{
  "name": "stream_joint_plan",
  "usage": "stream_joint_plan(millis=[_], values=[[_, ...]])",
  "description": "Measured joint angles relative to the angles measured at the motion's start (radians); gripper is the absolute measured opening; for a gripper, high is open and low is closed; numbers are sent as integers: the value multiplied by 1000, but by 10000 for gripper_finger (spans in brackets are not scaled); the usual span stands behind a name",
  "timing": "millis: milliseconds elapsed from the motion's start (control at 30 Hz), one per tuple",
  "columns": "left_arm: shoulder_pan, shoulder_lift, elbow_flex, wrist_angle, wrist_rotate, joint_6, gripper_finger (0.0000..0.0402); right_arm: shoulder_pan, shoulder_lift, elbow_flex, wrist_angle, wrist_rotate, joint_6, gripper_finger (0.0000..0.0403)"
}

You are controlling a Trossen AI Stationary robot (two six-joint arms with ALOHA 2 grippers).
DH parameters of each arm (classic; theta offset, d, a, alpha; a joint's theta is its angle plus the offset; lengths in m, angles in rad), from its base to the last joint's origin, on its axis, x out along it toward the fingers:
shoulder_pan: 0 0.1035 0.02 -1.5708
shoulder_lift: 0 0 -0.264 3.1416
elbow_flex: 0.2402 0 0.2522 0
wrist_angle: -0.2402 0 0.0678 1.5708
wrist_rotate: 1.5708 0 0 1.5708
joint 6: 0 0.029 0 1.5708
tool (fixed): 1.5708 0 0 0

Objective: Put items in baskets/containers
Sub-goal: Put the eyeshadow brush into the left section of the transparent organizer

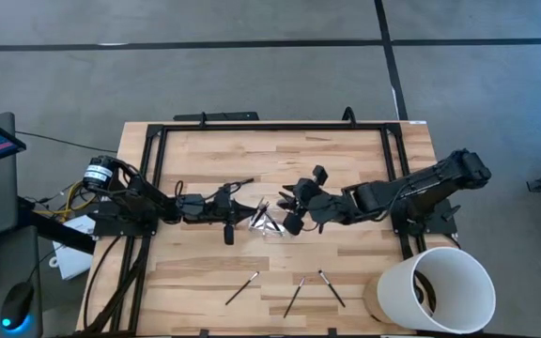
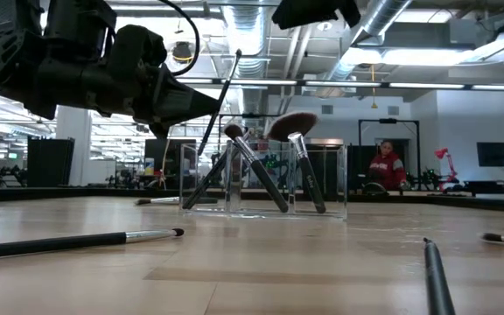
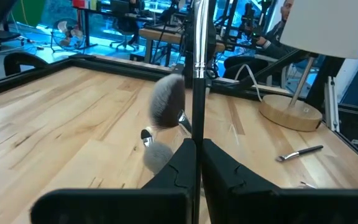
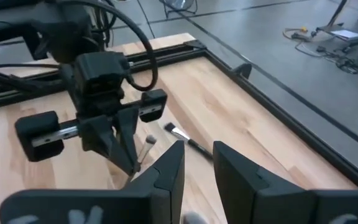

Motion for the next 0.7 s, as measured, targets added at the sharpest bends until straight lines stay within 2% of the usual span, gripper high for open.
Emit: stream_joint_plan(millis=[433,700], values=[[0,0,0,-5,2,-8,10,1,6,0,55,-7,8,77],[12,0,0,-71,-1,-56,10,1,6,0,55,-7,8,77]])
